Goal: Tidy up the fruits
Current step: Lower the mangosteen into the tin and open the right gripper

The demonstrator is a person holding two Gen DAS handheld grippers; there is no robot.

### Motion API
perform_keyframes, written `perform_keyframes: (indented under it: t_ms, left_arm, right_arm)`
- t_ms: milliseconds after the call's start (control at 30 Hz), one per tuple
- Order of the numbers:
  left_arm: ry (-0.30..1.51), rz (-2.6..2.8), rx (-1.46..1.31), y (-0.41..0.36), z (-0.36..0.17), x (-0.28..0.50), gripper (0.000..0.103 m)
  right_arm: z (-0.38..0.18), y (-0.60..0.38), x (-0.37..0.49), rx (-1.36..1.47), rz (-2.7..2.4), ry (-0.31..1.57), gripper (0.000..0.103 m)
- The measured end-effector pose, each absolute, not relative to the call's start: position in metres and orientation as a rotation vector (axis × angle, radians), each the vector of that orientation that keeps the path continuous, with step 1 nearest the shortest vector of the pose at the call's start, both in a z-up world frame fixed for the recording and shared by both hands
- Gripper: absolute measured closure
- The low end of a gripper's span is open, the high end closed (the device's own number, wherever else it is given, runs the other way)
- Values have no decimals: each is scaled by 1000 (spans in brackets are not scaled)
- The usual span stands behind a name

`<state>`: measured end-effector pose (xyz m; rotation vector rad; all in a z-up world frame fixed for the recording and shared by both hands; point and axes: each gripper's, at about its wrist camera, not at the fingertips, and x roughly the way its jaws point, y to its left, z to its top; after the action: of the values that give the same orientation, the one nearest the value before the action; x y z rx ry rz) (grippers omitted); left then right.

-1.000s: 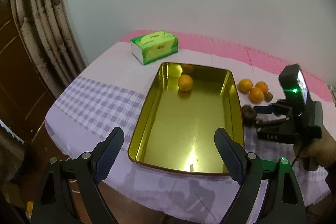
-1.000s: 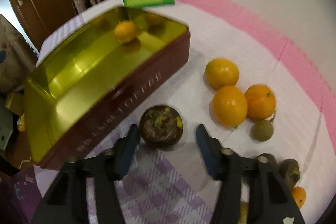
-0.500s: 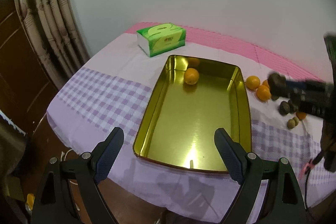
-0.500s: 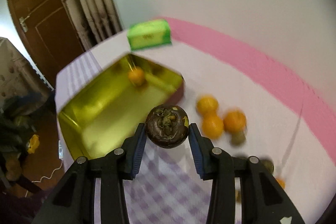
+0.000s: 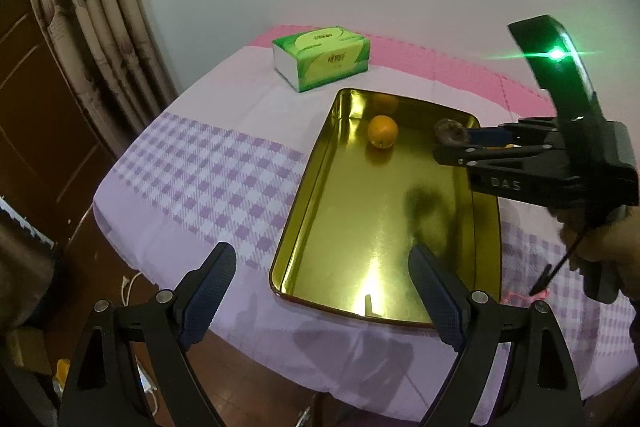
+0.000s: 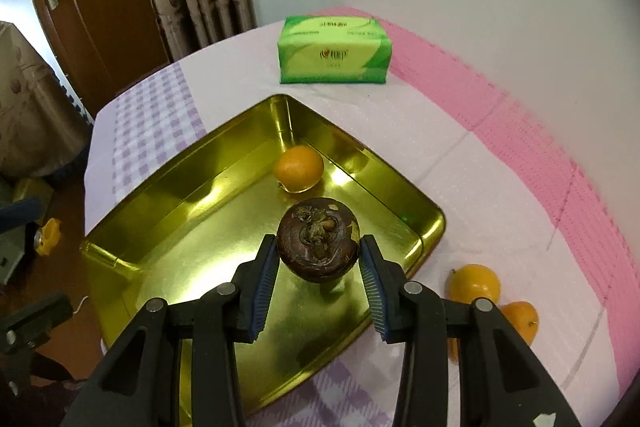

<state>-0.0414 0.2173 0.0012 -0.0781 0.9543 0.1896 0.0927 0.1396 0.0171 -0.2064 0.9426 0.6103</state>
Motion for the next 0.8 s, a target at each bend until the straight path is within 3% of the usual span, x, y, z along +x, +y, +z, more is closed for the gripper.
perform_keyframes:
  t_ms: [567, 800]
  left_arm:
    - [1004, 189, -79, 219, -7, -38, 14]
    - [1014, 191, -64, 218, -9, -38, 14]
  right_arm:
    - [-3, 148, 119, -174, 574, 992, 65]
    - [12, 139, 120, -83, 566, 943, 60]
